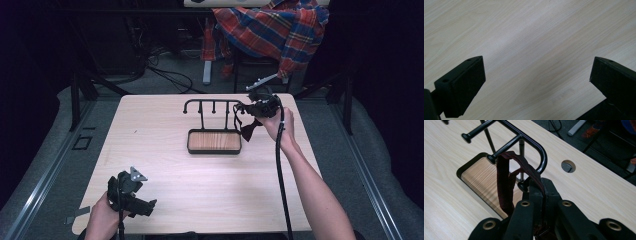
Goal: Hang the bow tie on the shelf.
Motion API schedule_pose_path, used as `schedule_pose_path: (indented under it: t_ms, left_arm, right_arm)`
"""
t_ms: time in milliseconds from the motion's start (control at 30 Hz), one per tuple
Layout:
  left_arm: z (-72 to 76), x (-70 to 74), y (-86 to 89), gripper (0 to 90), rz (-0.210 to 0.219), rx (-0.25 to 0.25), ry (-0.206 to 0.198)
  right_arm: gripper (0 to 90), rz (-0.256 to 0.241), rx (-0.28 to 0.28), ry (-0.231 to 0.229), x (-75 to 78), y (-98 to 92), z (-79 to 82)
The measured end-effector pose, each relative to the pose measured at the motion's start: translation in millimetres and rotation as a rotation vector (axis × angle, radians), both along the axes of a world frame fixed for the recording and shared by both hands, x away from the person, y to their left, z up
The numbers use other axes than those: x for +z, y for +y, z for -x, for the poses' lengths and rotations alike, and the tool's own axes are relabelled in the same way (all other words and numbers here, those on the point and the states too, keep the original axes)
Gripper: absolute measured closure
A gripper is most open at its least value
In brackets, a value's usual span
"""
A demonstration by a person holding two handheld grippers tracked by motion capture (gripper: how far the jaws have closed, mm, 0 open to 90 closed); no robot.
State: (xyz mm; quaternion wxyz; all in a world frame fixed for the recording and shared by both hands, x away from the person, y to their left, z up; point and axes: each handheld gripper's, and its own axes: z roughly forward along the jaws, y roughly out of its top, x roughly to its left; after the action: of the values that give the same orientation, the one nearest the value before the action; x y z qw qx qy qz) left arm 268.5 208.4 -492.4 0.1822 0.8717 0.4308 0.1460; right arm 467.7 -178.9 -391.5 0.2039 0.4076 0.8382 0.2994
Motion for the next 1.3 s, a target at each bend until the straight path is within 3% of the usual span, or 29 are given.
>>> schedule_pose_path:
  t_ms: [400, 700, 867, 1300]
  left_arm:
    - [0.5, 0.4, 0.5, 0.1, 0.006, -0.003, -0.004]
    - [0.7, 0.4, 0.3, 0.1, 0.004, -0.003, -0.005]
    - [0.9, 0.7, 0.5, 0.1, 0.005, -0.004, -0.005]
    - [1.1, 0.6, -0.3, 0.1, -0.002, -0.007, -0.004]
  right_arm:
    - [87.8, -0.018, -0.046, 0.033, -14.6, -4.7, -13.8]
    - [87.5, -0.028, -0.047, 0.063, -21.9, -5.4, -17.9]
    - [87.1, -0.064, -0.048, 0.085, -28.9, -7.4, -20.4]
    - [85.2, -0.102, -0.041, 0.147, -42.8, -13.7, -24.8]
